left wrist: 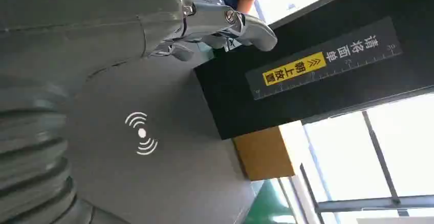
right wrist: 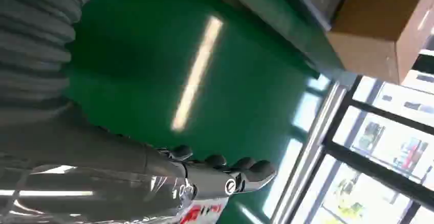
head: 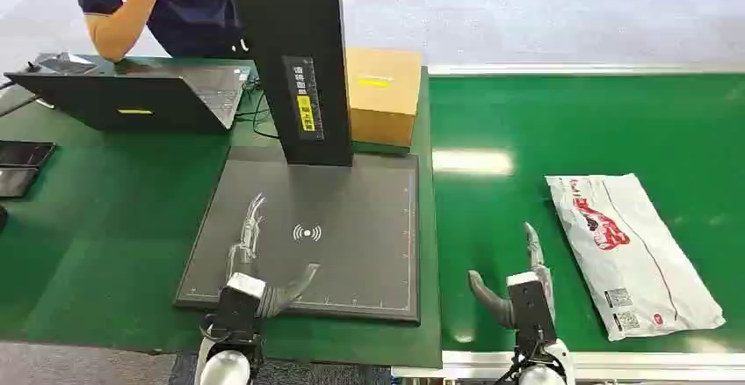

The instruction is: Moved the parcel from conveyor to table for the left to box.

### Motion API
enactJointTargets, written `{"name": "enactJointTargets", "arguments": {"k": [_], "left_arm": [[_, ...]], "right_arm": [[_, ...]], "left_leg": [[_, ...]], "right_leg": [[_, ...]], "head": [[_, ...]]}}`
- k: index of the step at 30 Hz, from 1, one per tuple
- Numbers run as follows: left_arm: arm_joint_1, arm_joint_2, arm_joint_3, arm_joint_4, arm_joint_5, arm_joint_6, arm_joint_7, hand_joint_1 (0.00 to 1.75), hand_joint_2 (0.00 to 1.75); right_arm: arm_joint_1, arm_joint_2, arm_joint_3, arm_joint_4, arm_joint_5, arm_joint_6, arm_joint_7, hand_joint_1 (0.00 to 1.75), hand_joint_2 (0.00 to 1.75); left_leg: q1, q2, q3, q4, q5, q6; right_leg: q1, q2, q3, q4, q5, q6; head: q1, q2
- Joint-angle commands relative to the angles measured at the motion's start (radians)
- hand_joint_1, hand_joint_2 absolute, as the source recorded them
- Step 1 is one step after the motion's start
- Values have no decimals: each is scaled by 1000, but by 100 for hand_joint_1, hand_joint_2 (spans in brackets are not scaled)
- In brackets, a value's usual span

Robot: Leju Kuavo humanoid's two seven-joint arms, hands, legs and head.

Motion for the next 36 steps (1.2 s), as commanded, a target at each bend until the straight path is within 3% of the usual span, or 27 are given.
{"name": "enactJointTargets", "arguments": {"k": [1,3,4,10,14,22,25,30,34,36], "left_arm": [[19,7,15,-31,-18,-2,17,0,175],[23,7,13,-42,-24,2,19,0,175],[28,9,13,-52,-27,5,21,0,175],[47,11,13,-82,-30,15,28,0,175],[41,7,10,-75,-30,15,29,0,175],[-7,15,3,-29,-11,8,24,0,175],[-14,16,3,-16,0,11,17,0,175],[-21,20,6,2,14,13,8,0,175],[-17,23,14,22,24,14,-4,0,175],[-15,23,18,21,25,14,-7,0,175]], "right_arm": [[-59,-63,-192,-13,58,-74,-14,0,0],[-71,-84,-209,1,83,-81,-24,0,0],[-81,-97,-222,11,95,-88,-26,0,175],[-99,-186,-338,78,205,-201,16,0,175],[-131,-244,-413,172,217,-197,45,0,175],[-280,-418,-531,671,293,-231,66,0,175],[-299,-435,-549,780,298,-242,49,0,175],[-307,-441,-548,902,316,-179,72,0,175],[-313,-435,-515,978,345,-12,95,0,175],[-313,-426,-508,983,346,13,94,0,175]], "left_leg": [[0,-1,0,-1,1,0],[-1,-1,-1,0,1,0],[-1,-1,-1,0,1,0],[0,-1,0,0,1,0],[-1,-2,0,-1,1,0],[-2,-2,1,0,1,1],[-2,-1,1,0,1,2],[-2,-1,1,-1,2,2],[-2,0,2,-1,1,2],[-1,0,2,-1,2,2]], "right_leg": [[0,-1,0,-1,0,0],[-1,-1,0,0,0,0],[0,-1,0,0,0,0],[0,-2,1,-1,1,0],[-1,-3,2,-2,1,1],[-2,-3,2,-2,2,2],[-2,-2,2,-2,2,3],[-2,-2,3,-3,3,3],[-2,-1,2,-2,3,3],[-1,0,2,-3,3,3]], "head": [[0,0],[0,0],[0,0],[0,0],[0,0],[0,0],[0,0],[0,0],[0,0],[0,0]]}}
